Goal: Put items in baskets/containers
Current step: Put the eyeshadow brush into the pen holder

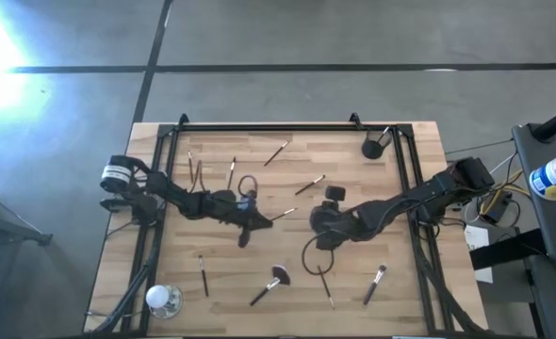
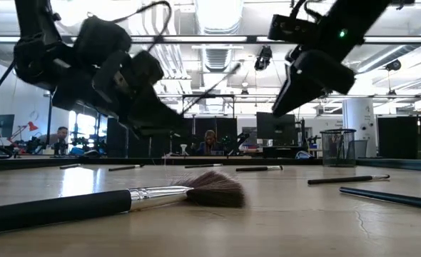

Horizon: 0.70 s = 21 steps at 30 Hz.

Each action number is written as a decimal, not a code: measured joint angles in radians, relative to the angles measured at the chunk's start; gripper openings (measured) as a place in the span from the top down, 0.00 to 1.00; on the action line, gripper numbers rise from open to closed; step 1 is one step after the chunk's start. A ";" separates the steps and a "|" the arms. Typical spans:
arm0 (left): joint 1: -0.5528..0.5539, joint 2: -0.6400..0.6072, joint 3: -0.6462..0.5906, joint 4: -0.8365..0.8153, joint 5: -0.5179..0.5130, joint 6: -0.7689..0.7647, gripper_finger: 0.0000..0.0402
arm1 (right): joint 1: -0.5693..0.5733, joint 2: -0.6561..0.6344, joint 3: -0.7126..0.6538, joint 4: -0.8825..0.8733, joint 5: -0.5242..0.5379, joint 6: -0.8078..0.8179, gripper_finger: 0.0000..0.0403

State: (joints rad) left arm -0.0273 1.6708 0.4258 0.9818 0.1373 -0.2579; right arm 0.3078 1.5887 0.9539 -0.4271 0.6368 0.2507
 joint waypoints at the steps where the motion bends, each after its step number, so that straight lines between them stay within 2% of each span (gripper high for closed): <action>1: 0.000 0.001 -0.008 0.038 0.000 0.009 0.98 | -0.001 -0.007 -0.037 0.090 -0.001 0.000 0.70; 8: 0.001 0.001 -0.010 0.202 -0.005 0.068 0.98 | -0.033 -0.004 -0.263 0.845 -0.040 -0.061 0.64; 13: 0.005 0.001 -0.009 0.270 -0.009 0.093 0.98 | -0.036 -0.004 -0.355 1.278 -0.042 -0.132 0.58; 17: 0.006 0.001 -0.009 0.294 -0.023 0.101 0.98 | -0.037 -0.003 -0.377 1.472 -0.043 -0.171 0.52; 21: 0.006 0.001 -0.005 0.298 -0.024 0.103 0.98 | -0.040 -0.002 -0.352 1.478 -0.044 -0.199 0.49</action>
State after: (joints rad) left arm -0.0216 1.6714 0.4204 1.2793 0.1131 -0.1549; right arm 0.2680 1.5871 0.6024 1.0505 0.5930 0.0521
